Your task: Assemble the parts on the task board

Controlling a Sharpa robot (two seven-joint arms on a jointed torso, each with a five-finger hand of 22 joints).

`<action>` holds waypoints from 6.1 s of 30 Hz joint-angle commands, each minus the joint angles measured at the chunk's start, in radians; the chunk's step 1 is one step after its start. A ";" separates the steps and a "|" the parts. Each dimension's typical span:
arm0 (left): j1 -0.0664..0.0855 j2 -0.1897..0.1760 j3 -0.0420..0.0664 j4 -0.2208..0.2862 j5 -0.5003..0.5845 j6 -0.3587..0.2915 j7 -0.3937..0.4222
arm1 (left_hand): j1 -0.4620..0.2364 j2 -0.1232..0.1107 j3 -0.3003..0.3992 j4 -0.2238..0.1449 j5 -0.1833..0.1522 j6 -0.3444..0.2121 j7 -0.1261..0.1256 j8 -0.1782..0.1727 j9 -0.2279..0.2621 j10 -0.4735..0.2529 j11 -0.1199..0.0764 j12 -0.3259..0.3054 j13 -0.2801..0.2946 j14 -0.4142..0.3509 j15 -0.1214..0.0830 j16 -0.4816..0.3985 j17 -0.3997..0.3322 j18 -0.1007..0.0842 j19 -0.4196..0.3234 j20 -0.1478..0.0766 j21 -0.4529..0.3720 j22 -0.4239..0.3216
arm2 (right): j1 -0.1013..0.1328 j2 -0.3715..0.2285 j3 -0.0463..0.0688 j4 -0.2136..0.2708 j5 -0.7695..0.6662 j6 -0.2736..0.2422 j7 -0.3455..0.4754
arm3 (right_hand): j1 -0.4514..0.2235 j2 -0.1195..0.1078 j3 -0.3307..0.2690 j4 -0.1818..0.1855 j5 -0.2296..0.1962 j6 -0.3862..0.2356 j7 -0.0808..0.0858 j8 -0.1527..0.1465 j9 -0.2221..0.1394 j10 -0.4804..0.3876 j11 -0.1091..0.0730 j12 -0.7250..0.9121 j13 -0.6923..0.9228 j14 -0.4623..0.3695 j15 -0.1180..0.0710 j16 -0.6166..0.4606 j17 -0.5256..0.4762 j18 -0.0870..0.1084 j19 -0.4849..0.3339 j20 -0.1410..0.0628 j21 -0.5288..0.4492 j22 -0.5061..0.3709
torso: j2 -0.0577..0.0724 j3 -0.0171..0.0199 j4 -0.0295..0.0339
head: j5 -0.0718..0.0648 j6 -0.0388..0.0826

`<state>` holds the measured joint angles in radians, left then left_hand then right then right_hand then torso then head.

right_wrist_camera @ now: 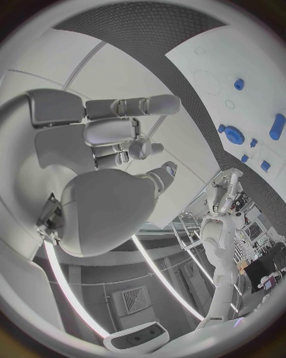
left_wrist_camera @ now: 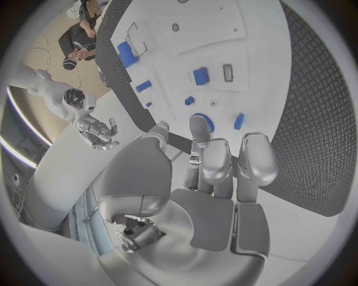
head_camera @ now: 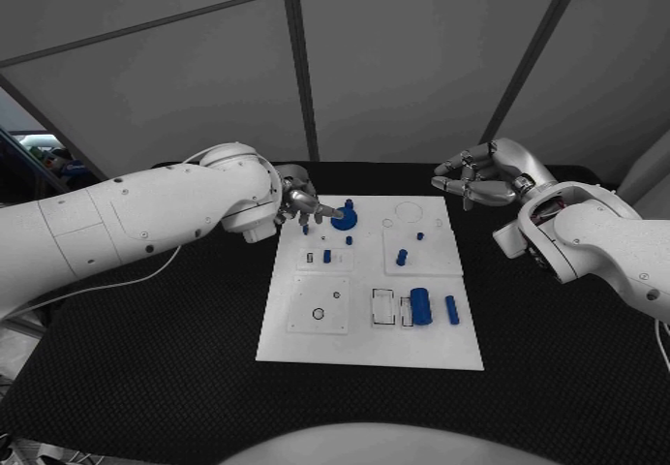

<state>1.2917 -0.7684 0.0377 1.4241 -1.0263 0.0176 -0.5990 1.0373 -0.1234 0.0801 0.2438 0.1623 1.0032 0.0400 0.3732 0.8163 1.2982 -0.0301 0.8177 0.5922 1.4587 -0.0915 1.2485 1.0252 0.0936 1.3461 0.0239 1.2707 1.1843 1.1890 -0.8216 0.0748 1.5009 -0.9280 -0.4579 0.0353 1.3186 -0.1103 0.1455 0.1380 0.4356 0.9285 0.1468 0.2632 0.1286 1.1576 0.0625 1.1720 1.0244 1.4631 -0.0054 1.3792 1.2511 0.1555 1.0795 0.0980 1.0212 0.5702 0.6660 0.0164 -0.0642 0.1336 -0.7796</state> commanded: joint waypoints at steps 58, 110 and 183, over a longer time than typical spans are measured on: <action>0.013 0.159 -0.025 -0.358 -0.029 0.288 0.028 | 0.162 0.124 -0.132 0.021 0.011 0.044 0.019 -0.056 -0.183 -0.058 0.017 -0.017 -0.054 -0.033 0.022 -0.035 -0.059 0.015 -0.034 0.021 -0.075 -0.048 | 0.001 0.015 0.001 -0.008 -0.002 0.010 0.001 | -0.002 -0.007 0.001 0.008 0.006 -0.006 0.000 0.007 0.001 -0.007 0.000 -0.005 0.001 0.015 -0.005 -0.004 0.000 0.018 -0.008 0.001 -0.007 0.000 | 0.001 0.0001 -0.0007 | 0.007 -0.002; 0.003 0.177 -0.034 -0.383 0.055 0.268 0.050 | 0.295 0.149 0.280 -0.141 -0.084 0.014 0.016 -0.012 -0.219 -0.050 0.009 -0.056 -0.100 -0.030 0.018 -0.032 -0.060 0.014 -0.029 0.010 -0.076 -0.021 | 0.001 0.017 0.001 -0.009 -0.002 0.016 -0.002 | 0.004 -0.002 0.007 0.009 0.011 -0.009 -0.001 0.013 0.003 -0.005 0.000 -0.002 0.002 0.015 -0.005 -0.004 0.001 0.018 -0.006 0.000 -0.009 -0.002 | 0.000 0.0003 0.0005 | 0.005 -0.010; -0.089 -0.034 -0.041 0.030 -0.085 0.091 0.021 | -0.004 -0.022 0.824 -0.332 -0.044 -0.001 -0.017 0.220 -0.246 0.048 -0.021 -0.032 -0.139 0.010 -0.011 0.020 0.014 -0.010 0.042 -0.014 0.005 0.096 | 0.001 0.019 0.000 -0.021 -0.002 0.032 -0.010 | 0.010 -0.006 0.016 0.015 0.051 -0.016 -0.001 0.025 0.005 -0.006 -0.001 -0.002 -0.001 0.016 -0.006 -0.005 0.002 0.018 -0.002 -0.001 -0.013 -0.004 | -0.003 0.0016 0.0059 | 0.025 -0.020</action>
<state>1.2035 -0.8027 -0.0027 1.4514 -1.0994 0.0826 -0.5724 1.0338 -0.1525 0.7657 0.0427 0.1157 1.0026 0.0304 0.5867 0.5707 1.3049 -0.0144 0.7823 0.4513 1.4658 -0.0981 1.2664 1.0384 0.0753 1.3829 0.0091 1.2703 1.2786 1.1888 -0.8027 0.0745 1.4791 -0.9280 -0.4333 0.0224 1.3238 -0.1156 0.1593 0.1518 0.4801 0.9215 0.1469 0.2827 0.1322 1.1576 0.0625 1.1720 1.0250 1.4631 -0.0054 1.3792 1.2513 0.1556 1.0795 0.0981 1.0127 0.5671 0.6637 0.0180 -0.0589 0.1592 -0.7989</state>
